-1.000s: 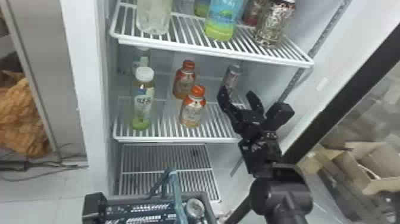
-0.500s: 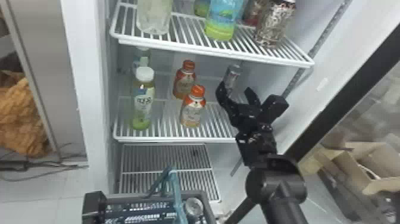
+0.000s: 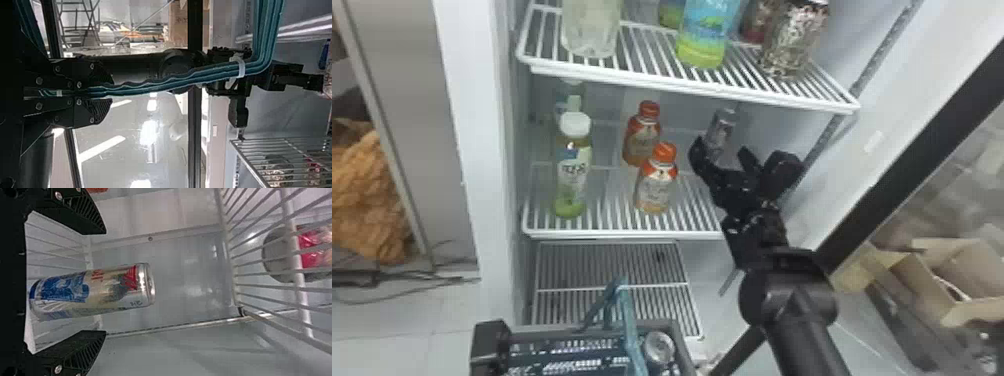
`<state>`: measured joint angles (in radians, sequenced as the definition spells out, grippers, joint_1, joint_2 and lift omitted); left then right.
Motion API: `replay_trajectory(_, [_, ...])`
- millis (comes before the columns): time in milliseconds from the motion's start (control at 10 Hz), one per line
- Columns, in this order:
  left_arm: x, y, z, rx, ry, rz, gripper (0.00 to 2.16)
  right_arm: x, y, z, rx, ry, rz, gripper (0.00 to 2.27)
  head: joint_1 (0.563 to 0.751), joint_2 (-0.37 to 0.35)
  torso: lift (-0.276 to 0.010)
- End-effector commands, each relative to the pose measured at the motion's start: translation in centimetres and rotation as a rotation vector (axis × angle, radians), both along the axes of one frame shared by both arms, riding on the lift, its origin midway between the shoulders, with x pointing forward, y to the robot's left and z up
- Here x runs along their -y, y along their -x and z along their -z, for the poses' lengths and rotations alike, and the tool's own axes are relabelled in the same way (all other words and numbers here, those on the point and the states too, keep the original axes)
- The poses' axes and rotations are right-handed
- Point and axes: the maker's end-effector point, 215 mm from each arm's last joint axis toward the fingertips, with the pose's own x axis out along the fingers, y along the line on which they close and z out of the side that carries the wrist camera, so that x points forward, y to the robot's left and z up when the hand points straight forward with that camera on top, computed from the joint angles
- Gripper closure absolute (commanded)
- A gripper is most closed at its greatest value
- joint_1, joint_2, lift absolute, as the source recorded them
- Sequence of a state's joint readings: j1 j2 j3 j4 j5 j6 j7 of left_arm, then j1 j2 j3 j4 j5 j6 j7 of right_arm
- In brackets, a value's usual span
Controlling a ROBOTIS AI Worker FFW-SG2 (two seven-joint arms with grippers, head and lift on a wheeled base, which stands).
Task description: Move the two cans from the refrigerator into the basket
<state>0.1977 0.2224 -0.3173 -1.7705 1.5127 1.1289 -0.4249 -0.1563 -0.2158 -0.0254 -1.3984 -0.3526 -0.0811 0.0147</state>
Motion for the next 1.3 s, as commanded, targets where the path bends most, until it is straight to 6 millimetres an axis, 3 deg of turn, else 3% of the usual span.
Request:
replay_trajectory(0, [0.1,0.1,0.1,-0.001,-0.001,0.003,1.21,-0.2,-0.6,0.4,-0.011,0.002,0.002,0.08,0.695,-0.35,-0.266])
replay_trajectory(400, [0.2,0.0,0.1,-0.002,0.0,0.004,1.21,0.4,-2.3,-0.3,-0.016,0.017,0.024,0.08,0.695,-0.35,-0.266])
replay_trajectory(900, [0.2,0.1,0.0,-0.005,0.005,0.007,1.21,0.4,-3.6,1.2,-0.073,0.065,0.029,0.08,0.695,-0.35,-0.266])
replay_trajectory(1200, [0.2,0.1,0.0,-0.007,0.006,0.009,1.21,0.8,-4.3,0.9,-0.083,0.084,0.037,0.1,0.695,-0.35,-0.266])
